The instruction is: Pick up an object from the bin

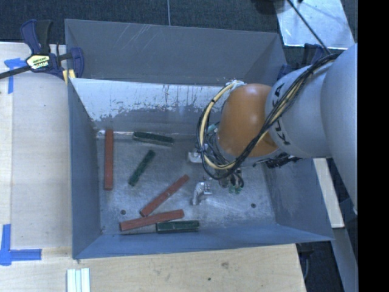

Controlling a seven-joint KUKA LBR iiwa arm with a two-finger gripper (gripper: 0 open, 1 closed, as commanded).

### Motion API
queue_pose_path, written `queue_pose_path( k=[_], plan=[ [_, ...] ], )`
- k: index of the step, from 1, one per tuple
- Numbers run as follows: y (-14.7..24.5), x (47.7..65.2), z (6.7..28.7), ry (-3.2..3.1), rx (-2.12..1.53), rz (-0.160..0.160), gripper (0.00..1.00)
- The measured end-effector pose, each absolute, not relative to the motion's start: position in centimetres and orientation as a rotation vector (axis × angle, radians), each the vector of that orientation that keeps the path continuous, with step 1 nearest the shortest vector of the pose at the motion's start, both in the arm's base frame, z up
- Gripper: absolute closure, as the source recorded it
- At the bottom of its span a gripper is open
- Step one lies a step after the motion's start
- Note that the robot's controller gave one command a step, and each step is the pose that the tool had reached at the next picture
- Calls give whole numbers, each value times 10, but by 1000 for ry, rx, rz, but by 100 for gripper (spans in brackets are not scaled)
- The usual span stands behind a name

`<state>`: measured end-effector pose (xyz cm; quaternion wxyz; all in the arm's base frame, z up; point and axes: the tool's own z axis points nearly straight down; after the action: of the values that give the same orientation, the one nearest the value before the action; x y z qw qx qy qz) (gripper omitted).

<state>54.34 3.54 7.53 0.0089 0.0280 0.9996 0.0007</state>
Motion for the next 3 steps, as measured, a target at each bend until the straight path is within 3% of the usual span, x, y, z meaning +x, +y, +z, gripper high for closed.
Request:
queue_pose_path(
  k=[1, 2, 3],
  plan=[
    [35, 543, 75, 3123, 87, 2, 0],
    [95, 569, 79, 3112, 31, 4, 100],
    [95, 569, 79, 3112, 31, 4, 100]
  ],
)
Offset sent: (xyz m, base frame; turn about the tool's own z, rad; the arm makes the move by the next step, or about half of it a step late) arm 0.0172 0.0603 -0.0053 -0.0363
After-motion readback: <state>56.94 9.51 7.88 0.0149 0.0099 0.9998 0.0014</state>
